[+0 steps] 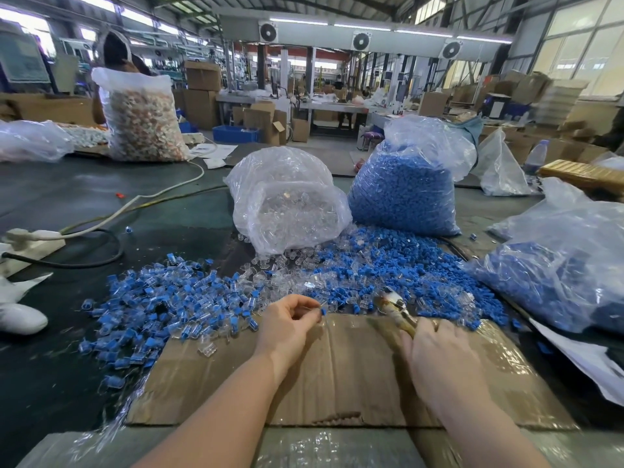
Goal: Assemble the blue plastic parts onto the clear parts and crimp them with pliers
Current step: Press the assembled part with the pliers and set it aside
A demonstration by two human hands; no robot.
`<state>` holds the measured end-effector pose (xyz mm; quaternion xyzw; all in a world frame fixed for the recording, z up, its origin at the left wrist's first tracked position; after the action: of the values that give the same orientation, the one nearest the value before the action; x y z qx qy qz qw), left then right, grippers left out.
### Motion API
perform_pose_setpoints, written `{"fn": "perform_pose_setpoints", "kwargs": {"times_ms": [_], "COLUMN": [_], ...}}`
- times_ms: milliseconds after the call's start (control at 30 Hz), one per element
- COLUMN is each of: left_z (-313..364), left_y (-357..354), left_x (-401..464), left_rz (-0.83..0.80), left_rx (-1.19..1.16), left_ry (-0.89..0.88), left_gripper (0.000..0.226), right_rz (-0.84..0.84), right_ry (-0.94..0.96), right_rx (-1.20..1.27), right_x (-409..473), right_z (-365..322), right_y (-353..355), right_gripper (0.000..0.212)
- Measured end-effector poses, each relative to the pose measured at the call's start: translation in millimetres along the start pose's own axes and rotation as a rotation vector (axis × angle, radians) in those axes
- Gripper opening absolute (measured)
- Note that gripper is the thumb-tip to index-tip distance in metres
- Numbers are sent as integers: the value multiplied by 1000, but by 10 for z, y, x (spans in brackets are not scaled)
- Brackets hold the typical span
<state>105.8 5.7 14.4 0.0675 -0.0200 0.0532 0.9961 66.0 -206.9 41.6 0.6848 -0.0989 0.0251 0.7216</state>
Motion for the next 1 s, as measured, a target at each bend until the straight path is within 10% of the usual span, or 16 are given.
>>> {"fn": "perform_pose_setpoints", "kwargs": {"times_ms": [233,500,1000], "left_z": [4,20,2], "left_y": [51,201,261], "left_x": [28,81,82], "left_rz": [48,113,186], "left_rx": [-265,-161,-195], "left_ry": [188,211,255], "left_gripper": [9,6,6], "right_rz": [-501,-783,-834], "right_ry": [55,85,69], "right_rx": [875,966,979], "right_x": [-66,-144,-135], "right_z": [-525,-708,-716], "right_y": [-33,-46,-26], "right_gripper": [35,10,26]}}
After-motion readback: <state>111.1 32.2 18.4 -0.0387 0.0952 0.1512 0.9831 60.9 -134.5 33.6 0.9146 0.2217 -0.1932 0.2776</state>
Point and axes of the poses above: each hand's wrist, its own x-axis towards the middle knuckle, its own y-axis out of the back of the hand, z = x × y, the point moved 9 cm from there along x, towards the middle knuckle, and after that the axes turned 3 degrees about -x, right-handed, at the moved point
